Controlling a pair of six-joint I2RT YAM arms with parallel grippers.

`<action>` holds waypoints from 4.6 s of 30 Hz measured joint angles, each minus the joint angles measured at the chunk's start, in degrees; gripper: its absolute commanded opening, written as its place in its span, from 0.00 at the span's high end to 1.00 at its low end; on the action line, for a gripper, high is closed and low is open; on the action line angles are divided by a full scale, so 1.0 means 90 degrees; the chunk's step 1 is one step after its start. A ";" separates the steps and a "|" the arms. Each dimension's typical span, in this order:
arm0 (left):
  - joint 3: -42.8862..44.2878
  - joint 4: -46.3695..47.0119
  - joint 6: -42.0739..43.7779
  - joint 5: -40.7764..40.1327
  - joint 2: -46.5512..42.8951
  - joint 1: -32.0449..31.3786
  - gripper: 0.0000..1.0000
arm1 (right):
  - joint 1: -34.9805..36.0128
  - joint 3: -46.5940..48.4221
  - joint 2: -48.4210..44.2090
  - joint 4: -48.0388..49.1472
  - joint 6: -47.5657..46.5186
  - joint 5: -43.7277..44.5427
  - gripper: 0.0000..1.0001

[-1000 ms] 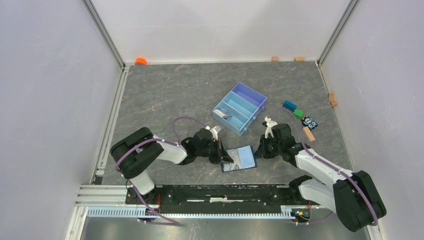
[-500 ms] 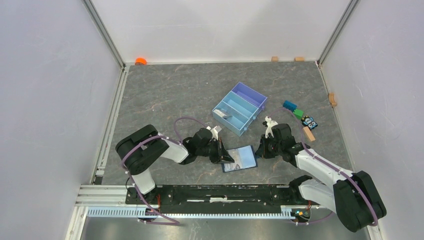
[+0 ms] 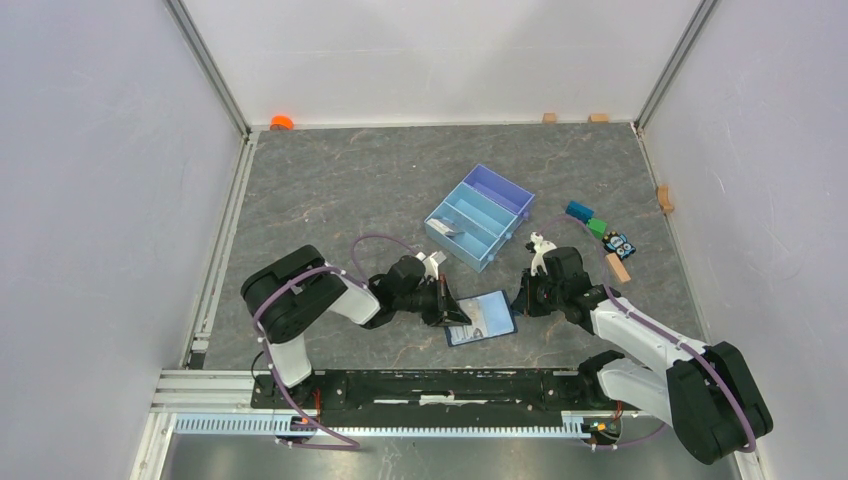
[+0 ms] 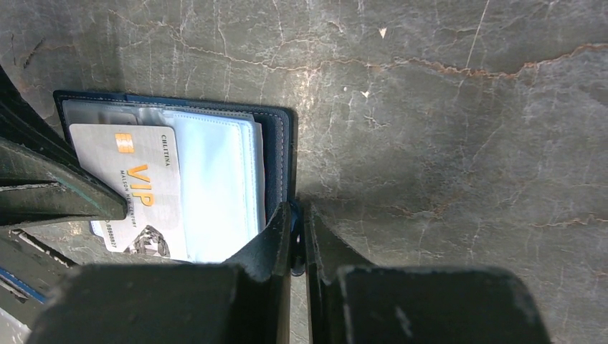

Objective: Put the credit cards into the card holder
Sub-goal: Insert the credit card into the card holder.

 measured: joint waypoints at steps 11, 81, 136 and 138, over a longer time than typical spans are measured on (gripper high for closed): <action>-0.0002 0.0347 -0.0124 0.0117 0.0192 0.0017 0.98 | 0.0000 0.0000 0.0000 0.0010 0.0000 0.0044 1.00; -0.0746 0.0840 -0.0877 -0.0311 -0.0420 0.0041 0.98 | 0.0000 0.0024 -0.0083 -0.0090 0.0005 0.0291 1.00; -0.0770 0.2606 -0.2144 -0.0304 0.0704 -0.0279 0.98 | -0.0005 0.0024 -0.0182 -0.0194 0.0002 0.0551 1.00; -0.0770 0.2659 -0.2191 -0.0304 0.0704 -0.0279 0.98 | -0.0005 0.0024 -0.0185 -0.0197 0.0002 0.0554 1.00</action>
